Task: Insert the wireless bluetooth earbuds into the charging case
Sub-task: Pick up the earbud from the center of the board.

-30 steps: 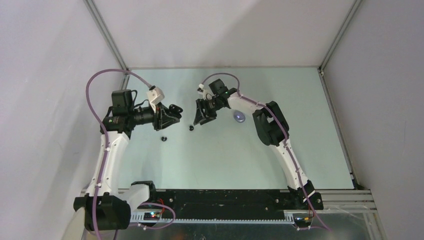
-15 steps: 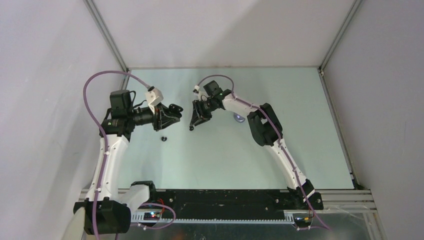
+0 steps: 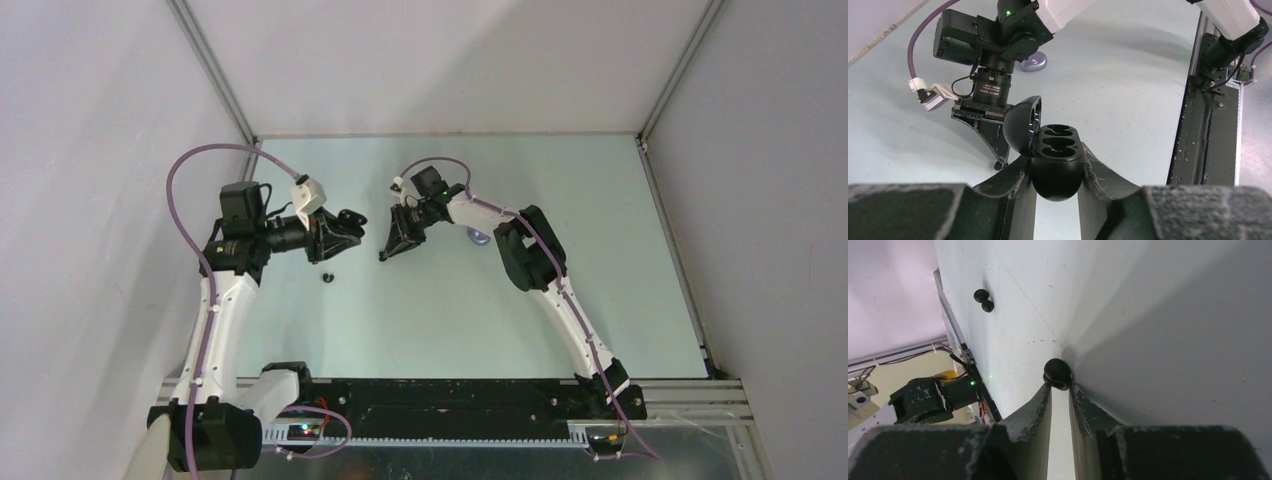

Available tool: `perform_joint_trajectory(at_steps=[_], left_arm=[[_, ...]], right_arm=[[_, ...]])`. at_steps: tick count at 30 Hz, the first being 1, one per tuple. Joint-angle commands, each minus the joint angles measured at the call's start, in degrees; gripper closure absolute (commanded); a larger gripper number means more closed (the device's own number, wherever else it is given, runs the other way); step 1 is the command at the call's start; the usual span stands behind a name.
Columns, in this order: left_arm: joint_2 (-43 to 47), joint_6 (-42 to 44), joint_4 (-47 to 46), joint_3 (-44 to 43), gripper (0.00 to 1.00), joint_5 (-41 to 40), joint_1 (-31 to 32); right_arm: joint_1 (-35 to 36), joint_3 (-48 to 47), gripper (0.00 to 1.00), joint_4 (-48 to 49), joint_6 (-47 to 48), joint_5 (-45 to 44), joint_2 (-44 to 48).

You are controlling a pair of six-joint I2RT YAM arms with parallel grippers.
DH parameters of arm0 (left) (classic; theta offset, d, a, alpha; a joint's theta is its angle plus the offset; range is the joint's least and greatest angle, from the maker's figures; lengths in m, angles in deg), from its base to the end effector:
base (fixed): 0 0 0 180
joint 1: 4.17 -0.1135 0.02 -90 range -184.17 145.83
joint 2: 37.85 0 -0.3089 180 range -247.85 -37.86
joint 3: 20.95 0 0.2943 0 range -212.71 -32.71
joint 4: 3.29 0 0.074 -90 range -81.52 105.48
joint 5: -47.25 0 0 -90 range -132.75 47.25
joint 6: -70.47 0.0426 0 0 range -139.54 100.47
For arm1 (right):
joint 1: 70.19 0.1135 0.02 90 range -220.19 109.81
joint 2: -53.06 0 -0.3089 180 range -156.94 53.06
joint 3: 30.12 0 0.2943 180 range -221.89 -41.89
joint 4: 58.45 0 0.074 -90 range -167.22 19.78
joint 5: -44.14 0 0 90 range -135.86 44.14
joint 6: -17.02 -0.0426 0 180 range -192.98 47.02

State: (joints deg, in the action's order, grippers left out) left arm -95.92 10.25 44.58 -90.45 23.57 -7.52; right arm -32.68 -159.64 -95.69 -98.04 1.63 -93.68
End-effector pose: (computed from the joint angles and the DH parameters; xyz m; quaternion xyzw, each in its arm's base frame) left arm 0.2203 -0.0262 0.3799 0.4108 0.6712 -0.3605 0.5008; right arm 0.4720 0.4019 0.1122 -0.2167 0.8532 0.4728 0.0396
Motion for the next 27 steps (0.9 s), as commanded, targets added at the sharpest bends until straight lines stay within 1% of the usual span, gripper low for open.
perform_joint_trajectory(at_steps=[1,9,14,16,21,27], left_arm=[[1.2,-0.5,-1.4,0.3,0.89,2.0,-0.2],[1.2,-0.6,-1.5,0.3,0.89,2.0,-0.2],[1.3,-0.5,-1.5,0.4,0.89,2.2,-0.2],[1.3,-0.5,-1.6,0.4,0.89,2.3,-0.2],[1.2,-0.4,-1.5,0.5,0.89,2.3,-0.2],[1.4,-0.3,-1.5,0.6,0.89,2.4,-0.2]], right_arm=[[0.1,0.6,0.76,-0.1,-0.7,-2.1,-0.5],[0.5,-1.5,0.74,-1.1,-1.2,-3.2,-1.3],[0.8,-3.0,0.69,-2.0,-1.1,-3.4,-2.1],[1.0,-3.4,0.69,-2.2,-1.0,-3.5,-2.2],[1.0,-3.5,0.69,-2.8,-0.6,-3.5,-2.2],[0.5,-2.0,0.73,-2.4,-0.6,-3.3,-1.5]])
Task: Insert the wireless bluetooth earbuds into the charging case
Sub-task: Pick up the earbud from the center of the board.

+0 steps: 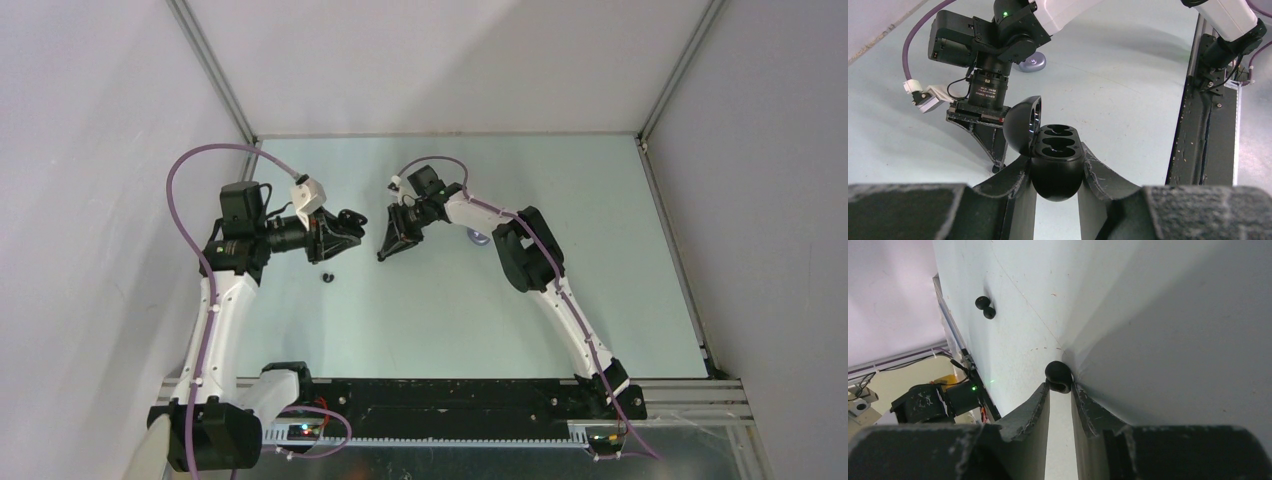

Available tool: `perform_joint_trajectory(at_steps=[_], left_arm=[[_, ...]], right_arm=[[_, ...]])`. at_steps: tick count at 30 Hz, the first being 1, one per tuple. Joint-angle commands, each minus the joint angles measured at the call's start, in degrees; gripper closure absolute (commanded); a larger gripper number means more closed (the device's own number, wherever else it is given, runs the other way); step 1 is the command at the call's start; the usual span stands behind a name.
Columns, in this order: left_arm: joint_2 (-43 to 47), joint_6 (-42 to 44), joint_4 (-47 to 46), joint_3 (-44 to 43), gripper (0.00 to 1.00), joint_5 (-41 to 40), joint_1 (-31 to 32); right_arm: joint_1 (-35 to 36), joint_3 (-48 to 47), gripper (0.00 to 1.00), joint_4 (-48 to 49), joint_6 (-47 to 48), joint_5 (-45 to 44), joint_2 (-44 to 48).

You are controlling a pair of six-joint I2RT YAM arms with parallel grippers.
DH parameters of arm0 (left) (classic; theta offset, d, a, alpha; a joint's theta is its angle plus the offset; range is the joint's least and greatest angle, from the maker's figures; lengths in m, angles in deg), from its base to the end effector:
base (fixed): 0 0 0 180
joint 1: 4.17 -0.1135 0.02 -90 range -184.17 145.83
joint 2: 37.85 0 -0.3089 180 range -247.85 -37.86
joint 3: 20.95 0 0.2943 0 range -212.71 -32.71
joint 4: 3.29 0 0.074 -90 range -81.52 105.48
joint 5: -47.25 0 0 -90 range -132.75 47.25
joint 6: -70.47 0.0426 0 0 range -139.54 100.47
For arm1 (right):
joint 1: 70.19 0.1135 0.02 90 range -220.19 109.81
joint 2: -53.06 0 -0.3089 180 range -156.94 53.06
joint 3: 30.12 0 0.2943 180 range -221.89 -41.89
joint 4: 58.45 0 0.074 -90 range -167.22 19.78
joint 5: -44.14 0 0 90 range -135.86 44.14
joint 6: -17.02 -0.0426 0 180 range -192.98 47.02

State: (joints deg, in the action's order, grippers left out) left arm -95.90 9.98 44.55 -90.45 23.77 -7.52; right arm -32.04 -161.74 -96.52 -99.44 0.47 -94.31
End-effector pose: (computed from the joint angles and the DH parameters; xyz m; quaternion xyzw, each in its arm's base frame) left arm 0.2201 -0.0263 0.3801 0.4098 0.6710 -0.3629 0.5001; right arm 0.4720 0.4100 0.1167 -0.2105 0.8569 0.4686 0.0414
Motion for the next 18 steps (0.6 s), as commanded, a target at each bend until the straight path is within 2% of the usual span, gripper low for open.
perform_joint_trajectory(at_steps=[1,11,18], left_arm=[[1.4,-0.1,-1.5,0.6,0.89,2.2,-0.2],[1.4,-0.1,-1.4,0.5,0.89,2.5,-0.2],[1.3,0.0,-1.3,0.4,0.88,2.8,-0.2]], right_arm=[[-0.2,0.2,0.73,-1.5,0.7,-2.2,-0.8],[0.3,-0.7,0.78,-2.1,-0.4,-4.0,-1.1],[0.8,-1.9,0.72,-3.2,-0.1,-5.4,-1.3]])
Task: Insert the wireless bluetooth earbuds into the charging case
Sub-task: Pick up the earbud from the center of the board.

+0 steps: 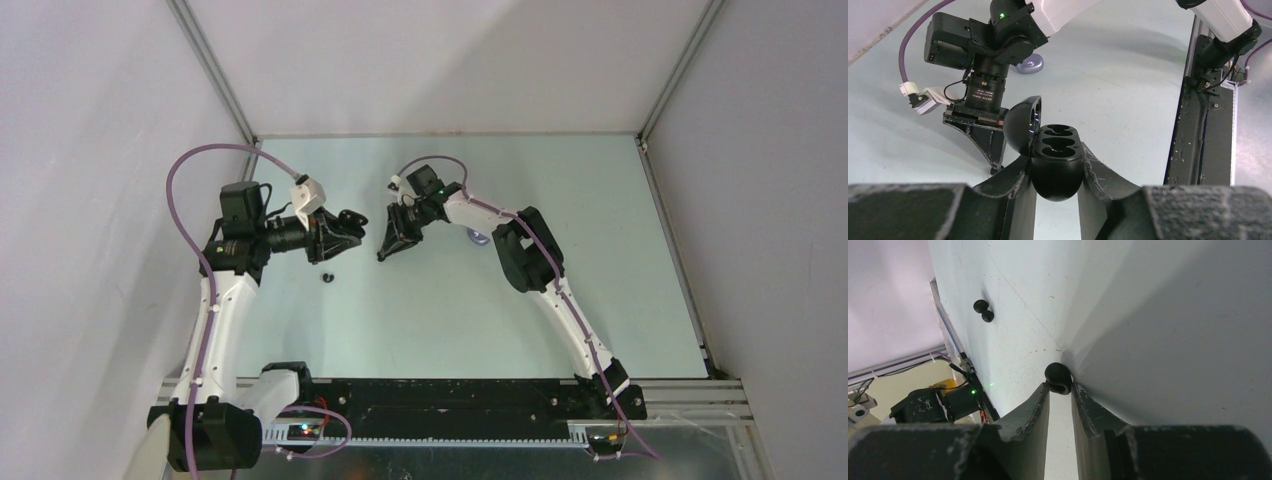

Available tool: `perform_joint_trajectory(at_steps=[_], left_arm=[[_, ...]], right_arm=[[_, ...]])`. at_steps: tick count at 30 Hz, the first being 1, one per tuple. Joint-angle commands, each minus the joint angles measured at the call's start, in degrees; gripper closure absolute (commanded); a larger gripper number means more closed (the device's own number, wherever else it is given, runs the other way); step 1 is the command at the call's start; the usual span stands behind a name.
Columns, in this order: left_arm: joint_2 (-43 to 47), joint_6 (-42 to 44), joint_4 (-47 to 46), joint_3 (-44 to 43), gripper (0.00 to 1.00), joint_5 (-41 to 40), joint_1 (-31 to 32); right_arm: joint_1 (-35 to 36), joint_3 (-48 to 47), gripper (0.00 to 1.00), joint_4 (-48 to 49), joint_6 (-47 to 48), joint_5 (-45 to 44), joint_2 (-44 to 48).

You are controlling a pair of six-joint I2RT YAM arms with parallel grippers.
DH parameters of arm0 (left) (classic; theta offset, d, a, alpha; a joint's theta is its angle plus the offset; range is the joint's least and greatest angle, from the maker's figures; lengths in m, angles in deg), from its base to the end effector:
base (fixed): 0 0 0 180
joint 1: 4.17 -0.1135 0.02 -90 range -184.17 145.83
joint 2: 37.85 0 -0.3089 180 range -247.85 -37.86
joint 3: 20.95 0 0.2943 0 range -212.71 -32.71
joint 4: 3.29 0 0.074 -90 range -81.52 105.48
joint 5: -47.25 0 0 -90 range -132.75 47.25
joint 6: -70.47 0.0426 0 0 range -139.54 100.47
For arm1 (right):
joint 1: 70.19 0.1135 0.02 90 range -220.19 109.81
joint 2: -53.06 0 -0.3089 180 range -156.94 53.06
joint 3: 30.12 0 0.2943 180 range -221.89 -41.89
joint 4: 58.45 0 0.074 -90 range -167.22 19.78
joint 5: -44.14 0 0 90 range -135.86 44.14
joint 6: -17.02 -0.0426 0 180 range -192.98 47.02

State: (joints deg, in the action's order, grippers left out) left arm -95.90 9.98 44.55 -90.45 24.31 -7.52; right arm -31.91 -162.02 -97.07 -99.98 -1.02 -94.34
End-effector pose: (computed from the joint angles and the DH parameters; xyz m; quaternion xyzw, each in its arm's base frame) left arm 0.2198 -0.0264 0.3803 0.4110 0.6683 -0.3666 0.5000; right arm 0.4719 0.4107 0.1168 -0.2033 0.8637 0.4591 0.0441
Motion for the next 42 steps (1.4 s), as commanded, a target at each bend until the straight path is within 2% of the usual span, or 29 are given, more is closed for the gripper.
perform_joint_trajectory(at_steps=[1,8,11,16,24,42], left_arm=[[1.2,0.1,-1.2,0.4,0.88,2.3,-0.2],[1.2,0.6,-0.4,0.1,0.88,2.8,-0.2],[1.0,0.7,-0.2,0.0,0.88,2.8,-0.2],[1.1,1.0,0.2,-0.1,0.88,3.0,-0.2],[1.2,1.2,0.3,-0.2,0.88,3.0,-0.2],[1.7,1.3,1.0,-0.4,0.88,2.9,-0.2]], right_arm=[[0.7,-1.9,0.71,-2.7,0.5,-4.0,-1.4],[1.2,-2.9,0.71,-3.4,0.5,-4.7,-1.8],[1.2,-2.9,0.77,-3.3,0.5,-4.8,-1.7],[1.5,-3.4,0.81,-3.6,0.7,-5.5,-1.9],[2.7,-6.7,0.95,-6.2,3.8,-8.0,-2.7],[5.1,-13.2,0.94,-8.3,10.9,-8.8,-1.1]])
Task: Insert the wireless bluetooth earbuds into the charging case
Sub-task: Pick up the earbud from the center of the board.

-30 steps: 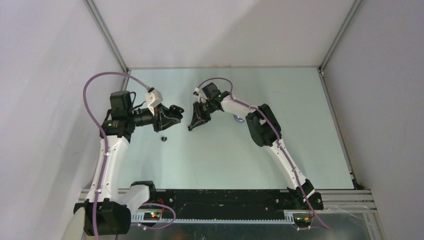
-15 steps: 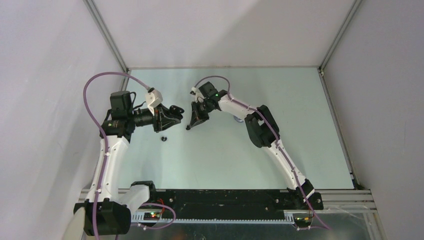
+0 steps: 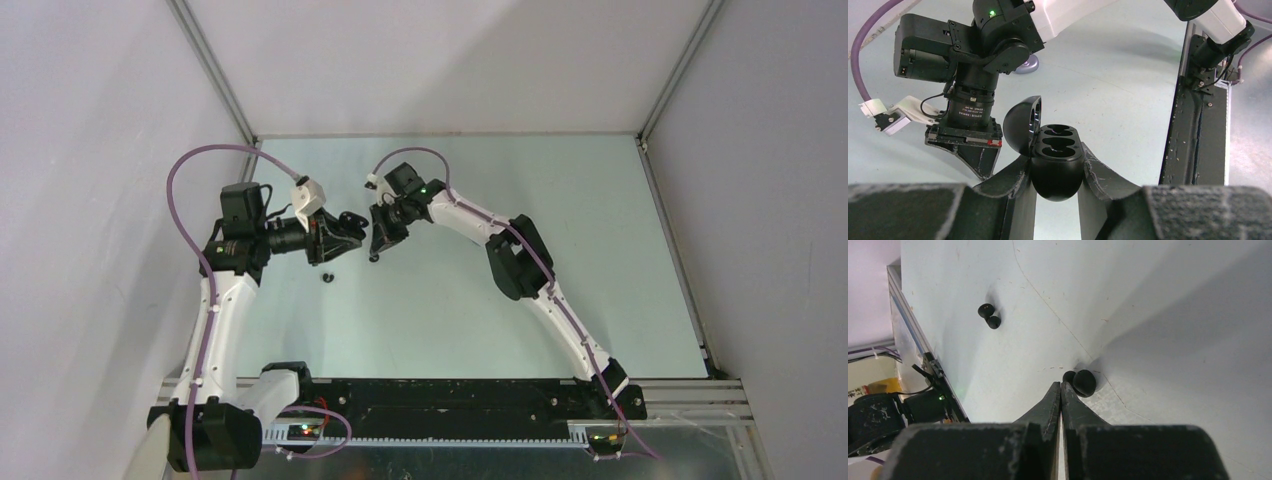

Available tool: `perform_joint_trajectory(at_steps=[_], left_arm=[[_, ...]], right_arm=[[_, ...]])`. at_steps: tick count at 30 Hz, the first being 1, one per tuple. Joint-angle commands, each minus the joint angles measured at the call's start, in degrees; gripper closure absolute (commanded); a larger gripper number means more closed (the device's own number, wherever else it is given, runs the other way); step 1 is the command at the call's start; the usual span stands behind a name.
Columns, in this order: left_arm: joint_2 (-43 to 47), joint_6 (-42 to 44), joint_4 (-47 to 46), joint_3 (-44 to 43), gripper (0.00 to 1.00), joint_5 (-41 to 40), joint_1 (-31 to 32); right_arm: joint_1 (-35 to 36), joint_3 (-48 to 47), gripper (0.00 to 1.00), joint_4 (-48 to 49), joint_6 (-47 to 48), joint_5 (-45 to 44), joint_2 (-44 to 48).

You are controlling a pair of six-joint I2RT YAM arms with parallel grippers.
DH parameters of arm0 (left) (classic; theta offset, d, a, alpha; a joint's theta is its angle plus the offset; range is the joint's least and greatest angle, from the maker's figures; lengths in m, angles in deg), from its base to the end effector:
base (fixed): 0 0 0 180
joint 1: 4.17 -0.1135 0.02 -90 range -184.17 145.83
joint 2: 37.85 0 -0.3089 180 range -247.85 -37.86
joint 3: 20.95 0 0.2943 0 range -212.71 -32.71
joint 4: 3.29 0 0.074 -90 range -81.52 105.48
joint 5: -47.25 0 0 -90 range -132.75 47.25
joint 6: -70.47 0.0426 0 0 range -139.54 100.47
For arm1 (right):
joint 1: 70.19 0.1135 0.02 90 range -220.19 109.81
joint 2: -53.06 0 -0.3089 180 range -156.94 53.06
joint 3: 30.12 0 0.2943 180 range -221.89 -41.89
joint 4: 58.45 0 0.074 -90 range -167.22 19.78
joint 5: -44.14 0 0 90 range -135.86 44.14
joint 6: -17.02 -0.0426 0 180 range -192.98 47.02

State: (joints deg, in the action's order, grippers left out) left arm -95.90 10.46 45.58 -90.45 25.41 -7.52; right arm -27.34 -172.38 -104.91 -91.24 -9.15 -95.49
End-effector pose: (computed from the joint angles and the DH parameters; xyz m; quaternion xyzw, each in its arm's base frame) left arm 0.2183 -0.0268 0.3794 0.4126 0.6654 -0.3760 0.4955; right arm 0.4530 0.4550 0.1563 -0.2898 0.8574 0.4111 0.1093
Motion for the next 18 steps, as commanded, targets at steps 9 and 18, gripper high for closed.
perform_joint_trajectory(at_steps=[9,18], left_arm=[[2.0,0.9,0.3,-0.6,0.88,1.8,-0.2],[2.2,0.9,0.0,-0.2,0.88,2.1,-0.2]], right_arm=[[0.3,0.8,0.76,-2.6,3.7,-3.6,3.7],[2.3,0.9,0.62,-4.8,14.0,-10.6,4.7]])
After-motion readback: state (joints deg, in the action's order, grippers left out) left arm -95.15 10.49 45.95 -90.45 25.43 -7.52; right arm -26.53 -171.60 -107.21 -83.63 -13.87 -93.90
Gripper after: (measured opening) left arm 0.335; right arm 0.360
